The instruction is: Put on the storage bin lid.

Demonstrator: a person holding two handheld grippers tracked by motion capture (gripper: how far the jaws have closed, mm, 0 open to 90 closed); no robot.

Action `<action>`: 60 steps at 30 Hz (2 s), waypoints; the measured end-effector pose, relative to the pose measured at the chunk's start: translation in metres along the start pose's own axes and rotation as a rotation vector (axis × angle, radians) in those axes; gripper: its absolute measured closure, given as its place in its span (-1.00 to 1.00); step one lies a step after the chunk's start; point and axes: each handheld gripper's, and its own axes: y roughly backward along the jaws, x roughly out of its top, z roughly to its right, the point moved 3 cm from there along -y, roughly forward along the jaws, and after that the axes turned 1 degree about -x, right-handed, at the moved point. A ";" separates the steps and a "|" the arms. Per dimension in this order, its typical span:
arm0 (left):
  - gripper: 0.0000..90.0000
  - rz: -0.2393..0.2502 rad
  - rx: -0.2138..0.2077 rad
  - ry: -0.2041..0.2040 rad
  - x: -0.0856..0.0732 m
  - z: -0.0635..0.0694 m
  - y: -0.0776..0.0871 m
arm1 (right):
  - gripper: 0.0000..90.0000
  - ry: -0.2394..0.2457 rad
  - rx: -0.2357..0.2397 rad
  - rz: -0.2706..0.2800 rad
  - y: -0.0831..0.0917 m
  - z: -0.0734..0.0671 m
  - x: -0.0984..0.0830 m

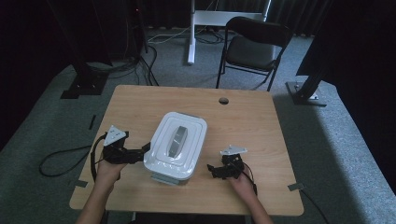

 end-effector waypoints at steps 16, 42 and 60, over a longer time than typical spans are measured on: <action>-0.99 0.023 0.128 0.037 -0.032 -0.033 -0.017 | -0.74 -0.004 -0.001 0.002 0.001 0.001 0.000; -0.99 -0.100 0.141 0.009 -0.069 -0.020 -0.064 | -0.74 -0.019 0.007 0.028 0.004 -0.002 0.006; -0.99 -0.132 0.063 -0.028 -0.069 0.011 -0.081 | -0.74 -0.015 0.010 0.036 0.009 0.000 0.007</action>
